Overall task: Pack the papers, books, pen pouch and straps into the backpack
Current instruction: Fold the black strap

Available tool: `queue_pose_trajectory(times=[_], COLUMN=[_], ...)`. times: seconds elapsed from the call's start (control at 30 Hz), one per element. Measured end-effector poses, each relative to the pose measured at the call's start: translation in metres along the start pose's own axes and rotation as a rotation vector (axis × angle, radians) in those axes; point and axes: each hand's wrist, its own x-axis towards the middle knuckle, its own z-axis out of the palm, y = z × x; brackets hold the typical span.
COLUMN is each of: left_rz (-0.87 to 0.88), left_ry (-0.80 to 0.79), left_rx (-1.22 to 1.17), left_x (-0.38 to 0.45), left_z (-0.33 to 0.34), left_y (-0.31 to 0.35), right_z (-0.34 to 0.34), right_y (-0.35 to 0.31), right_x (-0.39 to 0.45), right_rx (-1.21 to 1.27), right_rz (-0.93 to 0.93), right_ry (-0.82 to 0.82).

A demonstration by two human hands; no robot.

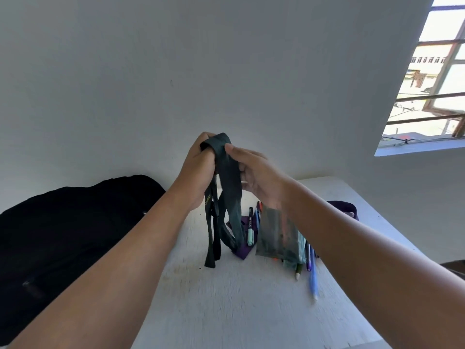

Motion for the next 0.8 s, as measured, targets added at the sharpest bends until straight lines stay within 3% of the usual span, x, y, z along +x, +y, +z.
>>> queue_pose_trajectory(times=[0.4,0.57,0.8], left_rz=[0.095,0.091,0.009], left_ry=[-0.007,-0.027,-0.039], left_rx=[0.027,0.177,0.090], left_x=[0.000,-0.002,-0.010], left_z=[-0.001,-0.005,0.000], left_y=[0.001,-0.011,-0.017], right_z=[0.000,-0.002,0.005], right_y=[0.008,0.003,0.007], right_x=[-0.009,-0.011,-0.008], right_rx=[0.156,0.232,0.216], right_rz=[-0.069,-0.118,-0.126], right_ry=[-0.010,0.026,0.077])
